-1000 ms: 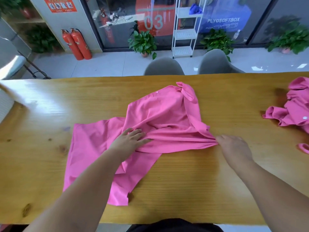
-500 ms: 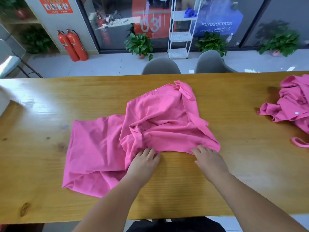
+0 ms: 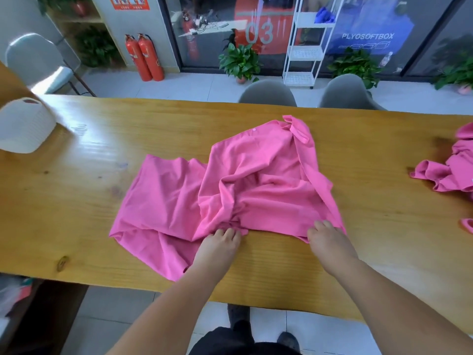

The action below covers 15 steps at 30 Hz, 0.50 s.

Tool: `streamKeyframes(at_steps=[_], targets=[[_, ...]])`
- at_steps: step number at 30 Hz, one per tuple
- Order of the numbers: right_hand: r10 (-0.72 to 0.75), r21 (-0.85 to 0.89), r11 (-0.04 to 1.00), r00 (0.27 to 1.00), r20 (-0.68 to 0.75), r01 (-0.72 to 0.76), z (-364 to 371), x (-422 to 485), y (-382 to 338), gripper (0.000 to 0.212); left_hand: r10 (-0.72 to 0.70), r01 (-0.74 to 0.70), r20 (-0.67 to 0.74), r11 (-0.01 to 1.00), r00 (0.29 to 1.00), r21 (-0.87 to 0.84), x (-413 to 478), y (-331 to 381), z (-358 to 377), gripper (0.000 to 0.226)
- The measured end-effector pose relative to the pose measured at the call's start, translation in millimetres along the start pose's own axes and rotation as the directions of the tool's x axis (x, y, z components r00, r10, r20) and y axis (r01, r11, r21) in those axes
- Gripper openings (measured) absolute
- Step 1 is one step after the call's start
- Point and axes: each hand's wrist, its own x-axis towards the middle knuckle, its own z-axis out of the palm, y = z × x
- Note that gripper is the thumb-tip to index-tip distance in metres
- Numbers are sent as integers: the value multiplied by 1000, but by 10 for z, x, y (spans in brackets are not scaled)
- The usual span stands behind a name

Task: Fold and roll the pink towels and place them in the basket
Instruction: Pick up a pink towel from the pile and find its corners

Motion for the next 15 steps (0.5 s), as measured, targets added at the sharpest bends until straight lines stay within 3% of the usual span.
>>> streamKeyframes(at_steps=[1,4,6,9,12,15], targets=[[-18,43,999,1000,-11,18,-18,-45,18,27,-12,12,14,1000,1000,15,-69,40,18,36],[84,282,959,959,-270,-5,-51,-158,228,5,-51,48,29,996,998,76,-241,88,62,28],[197,432,902,907,-372,-19,-96,-221,449,14,-77,72,42,992,996,106,-347,93,116,28],[331,583,812,849,-411,-34,-161,-356,717,16,-143,137,45,983,989,123,-518,122,153,28],[314,641,766,840,-443,52,-123,-506,829,8,-172,175,-36,978,984,113,-554,275,32,28],[248,648,734,806,-537,205,-109,-642,826,15,-116,126,-137,990,984,68,-440,646,-190,52]])
